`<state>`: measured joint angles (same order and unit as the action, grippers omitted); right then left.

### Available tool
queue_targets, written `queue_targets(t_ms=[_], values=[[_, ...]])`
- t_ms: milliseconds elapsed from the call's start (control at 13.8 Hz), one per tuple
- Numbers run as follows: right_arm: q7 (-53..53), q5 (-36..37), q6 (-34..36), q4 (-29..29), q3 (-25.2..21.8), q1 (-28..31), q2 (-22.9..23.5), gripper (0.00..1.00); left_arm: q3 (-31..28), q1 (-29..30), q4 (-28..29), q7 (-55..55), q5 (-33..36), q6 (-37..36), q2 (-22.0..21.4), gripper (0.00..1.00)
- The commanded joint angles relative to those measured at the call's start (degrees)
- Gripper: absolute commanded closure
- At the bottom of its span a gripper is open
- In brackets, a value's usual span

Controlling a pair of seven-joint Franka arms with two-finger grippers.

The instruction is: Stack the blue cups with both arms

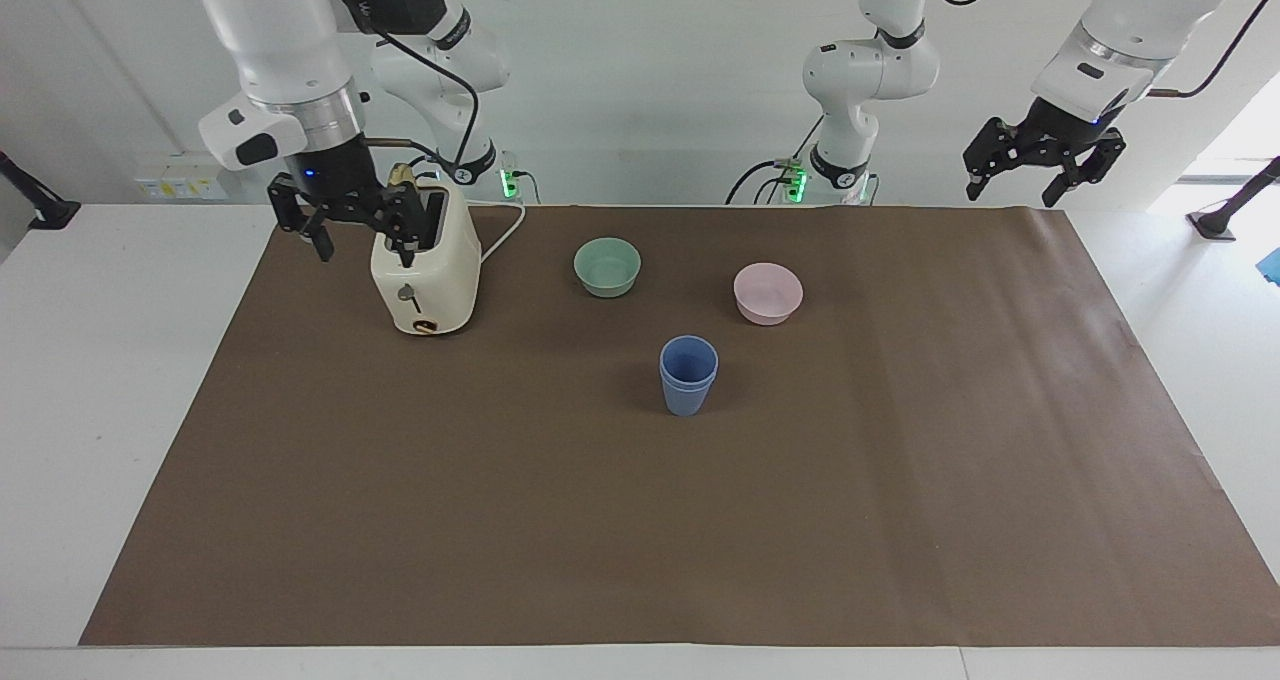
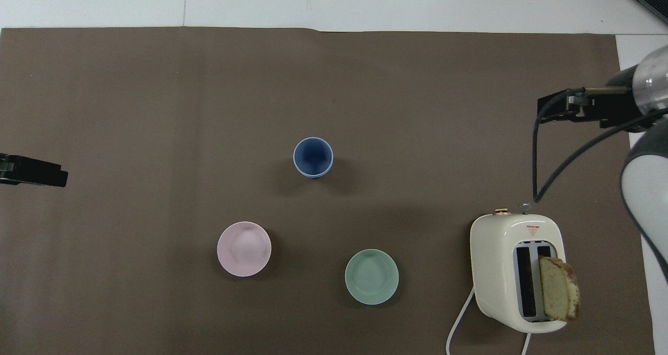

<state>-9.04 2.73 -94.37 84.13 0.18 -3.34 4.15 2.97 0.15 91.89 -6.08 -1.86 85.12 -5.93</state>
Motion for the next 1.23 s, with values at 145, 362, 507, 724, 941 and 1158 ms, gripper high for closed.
queue_targets(t_ms=[145, 362, 507, 724, 941, 1158], values=[[9.65, 0.87, 0.59, 0.68, 0.26, 4.65, -1.68, 0.0, -0.07, 0.03, 1.28, -0.33, -0.77, 1.01, -0.92, 0.0], [10.01, 0.87, 1.46, 0.77, 0.09, 4.57, -2.56, 0.0, -0.07, 0.03, 1.45, -0.24, -0.77, 1.01, -1.01, 0.0], [9.92, 0.52, 1.56, 0.77, 0.17, 4.65, -3.0, 0.0, -0.07, 0.03, 1.71, -0.33, -0.77, 0.92, -1.18, 0.0], [9.92, 0.43, 1.56, 0.95, 0.17, 4.57, -3.09, 0.0, -0.07, 0.03, 1.72, -0.33, -0.77, 1.01, -1.19, 0.0], [9.83, -0.27, 1.64, 1.04, 0.35, 4.65, -3.09, 0.0, -0.07, 0.03, 1.72, -0.33, -0.69, 0.92, -1.19, 0.0], [9.83, -0.45, 1.99, 1.04, 0.35, 4.65, -3.09, 0.0, -0.07, 0.03, 1.72, -0.24, -0.77, 1.01, -1.19, 0.0]])
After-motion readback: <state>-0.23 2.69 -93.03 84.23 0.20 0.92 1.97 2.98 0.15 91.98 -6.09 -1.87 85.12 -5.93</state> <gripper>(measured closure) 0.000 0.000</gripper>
